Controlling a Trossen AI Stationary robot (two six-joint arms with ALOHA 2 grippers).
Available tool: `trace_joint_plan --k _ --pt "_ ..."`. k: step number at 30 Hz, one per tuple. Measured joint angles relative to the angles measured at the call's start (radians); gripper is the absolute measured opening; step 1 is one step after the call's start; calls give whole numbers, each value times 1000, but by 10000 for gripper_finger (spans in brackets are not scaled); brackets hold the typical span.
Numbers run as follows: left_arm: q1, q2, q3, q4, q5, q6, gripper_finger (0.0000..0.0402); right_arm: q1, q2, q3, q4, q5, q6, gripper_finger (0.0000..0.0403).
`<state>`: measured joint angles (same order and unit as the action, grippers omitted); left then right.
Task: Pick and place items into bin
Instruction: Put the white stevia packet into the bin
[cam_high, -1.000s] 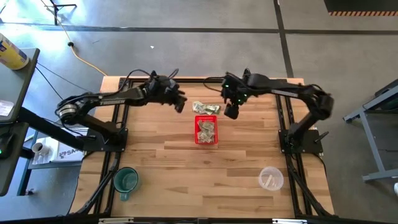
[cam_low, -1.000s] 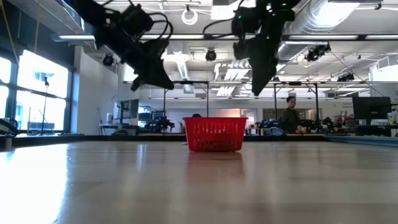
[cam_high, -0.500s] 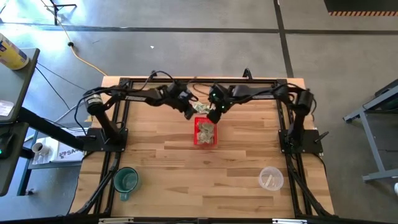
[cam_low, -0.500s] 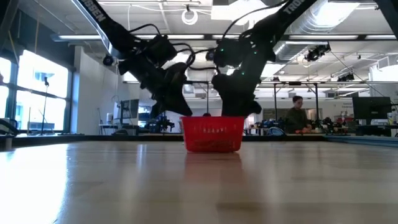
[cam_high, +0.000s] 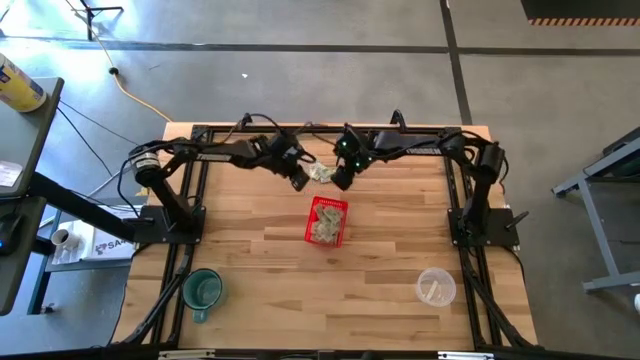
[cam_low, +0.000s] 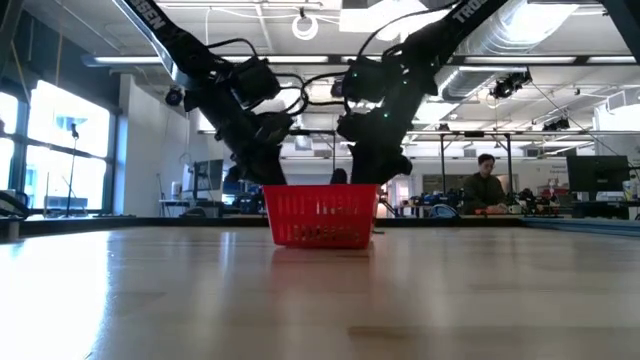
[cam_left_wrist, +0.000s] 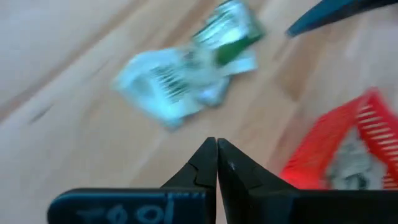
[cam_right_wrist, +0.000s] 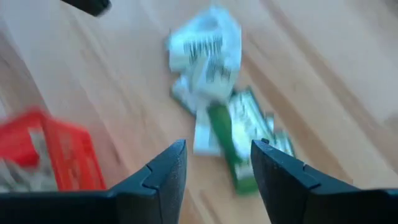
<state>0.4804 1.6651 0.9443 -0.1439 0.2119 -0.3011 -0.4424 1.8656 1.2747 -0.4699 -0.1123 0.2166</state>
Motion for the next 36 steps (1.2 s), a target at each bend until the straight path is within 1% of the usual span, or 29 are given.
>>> trace_joint_plan --k 4,6,8,11,13,16,18,19,22,23,26,28,30,32,34,36 --pt "98 -58 0 -159 13 33 49 -43 48 3 84 -87 11 162" --pt "135 -99 0 -235 7 65 49 -48 80 1 82 -94 20 155" --pt "161 -133 0 -267 8 101 49 -43 106 0 82 -101 39 149" --pt "183 -168 0 -265 24 122 49 -37 131 0 76 -104 69 141" --pt "189 -177 0 -258 30 120 49 -38 137 0 44 -71 85 138" --pt "187 -179 0 -247 43 111 49 -46 133 3 -53 32 97 138" --pt "178 -177 0 -242 66 95 49 -55 131 5 -101 51 86 138" --pt "172 -172 0 -230 69 90 49 -59 130 5 -116 40 70 138" --pt "152 -166 -2 -171 88 87 49 -64 104 0 -116 -48 42 138" --pt "142 -160 -2 -129 98 87 49 -63 88 -4 -116 -65 41 138" --pt "117 -123 -1 -20 125 87 49 -54 26 0 -78 -100 40 138" --pt "100 -83 -1 70 129 88 49 -50 -18 1 -90 -111 31 138" --pt "88 -45 -1 123 128 92 49 -41 -55 -1 -101 -99 -9 138" --pt "72 -7 17 133 112 90 55 -28 -106 -2 -121 -66 -42 141" --pt "60 25 46 94 102 86 73 -17 -160 1 -152 -42 -63 151" --pt "45 58 77 33 95 85 101 -8 -199 3 -209 2 -63 167"
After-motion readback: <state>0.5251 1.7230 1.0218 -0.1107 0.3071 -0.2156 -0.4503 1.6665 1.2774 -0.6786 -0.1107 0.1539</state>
